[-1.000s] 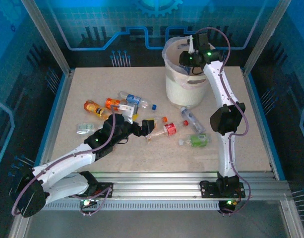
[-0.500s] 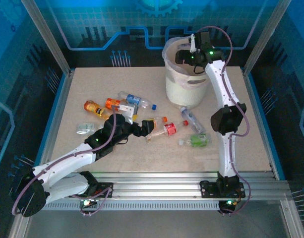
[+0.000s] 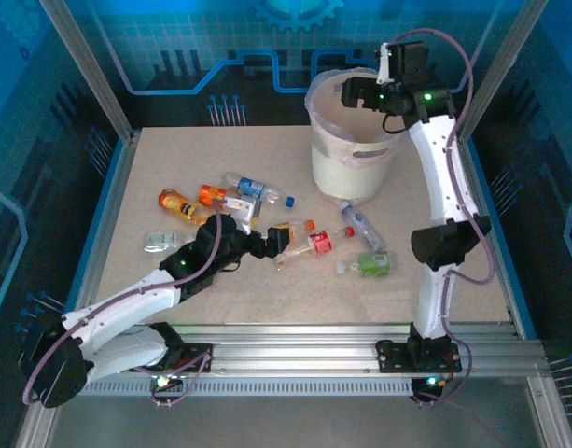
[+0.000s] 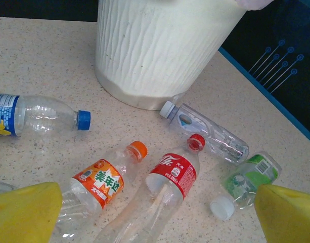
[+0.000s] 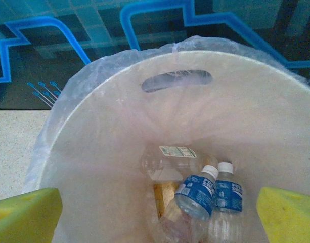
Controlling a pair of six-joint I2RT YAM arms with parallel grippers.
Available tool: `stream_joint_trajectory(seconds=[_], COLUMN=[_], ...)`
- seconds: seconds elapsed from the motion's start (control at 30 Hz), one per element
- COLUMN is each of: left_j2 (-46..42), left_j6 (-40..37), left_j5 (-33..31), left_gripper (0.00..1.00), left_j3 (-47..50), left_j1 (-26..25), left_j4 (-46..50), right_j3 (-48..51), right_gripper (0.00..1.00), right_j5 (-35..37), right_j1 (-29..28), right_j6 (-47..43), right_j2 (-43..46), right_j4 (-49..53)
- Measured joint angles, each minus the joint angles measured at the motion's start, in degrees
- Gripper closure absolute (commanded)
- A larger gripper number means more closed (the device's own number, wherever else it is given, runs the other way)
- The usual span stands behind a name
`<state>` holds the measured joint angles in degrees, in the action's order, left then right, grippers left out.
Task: Put the plastic bottles in the bin
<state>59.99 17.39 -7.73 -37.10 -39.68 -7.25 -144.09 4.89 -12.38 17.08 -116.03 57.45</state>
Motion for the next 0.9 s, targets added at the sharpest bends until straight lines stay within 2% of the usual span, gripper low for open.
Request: stream_joint_trajectory(seconds=[0.1,0.37,0.47,0.67,0.9], left_j2=[0.1,2.1,3.3,6.8,14.6], left_j6=[-1.5,-4.3,-4.9,-8.0,-12.6], left_j5=[0.0,0.9,1.8,4.4,5.1], left_gripper=[0.01,0.01,0.01,0.01,0.03], left_j3=[-1.1,-2.8,-2.8,-5.4,-13.3], left_j1=[0.0,0.0,0.0,0.0,-0.3], left_j4=[0.7,0.9,1.0,3.7,12.0], right_j3=[7.4,37.1,45.2,57.0,63.8], right_gripper=[0.00,0.00,0.00,0.00,0.00], right_j5=[1.4,5.2,6.8,9.0,11.7], right_j1=[-1.1,-4.5,-4.6,-4.6,-4.5], right_j6=[-0.2,0.1,1.1,3.8,7.1], right_j2=[6.3,25.7,32.3,42.5,47.1], right_j4=[-0.3,-4.3,-5.0,-5.4,-4.3])
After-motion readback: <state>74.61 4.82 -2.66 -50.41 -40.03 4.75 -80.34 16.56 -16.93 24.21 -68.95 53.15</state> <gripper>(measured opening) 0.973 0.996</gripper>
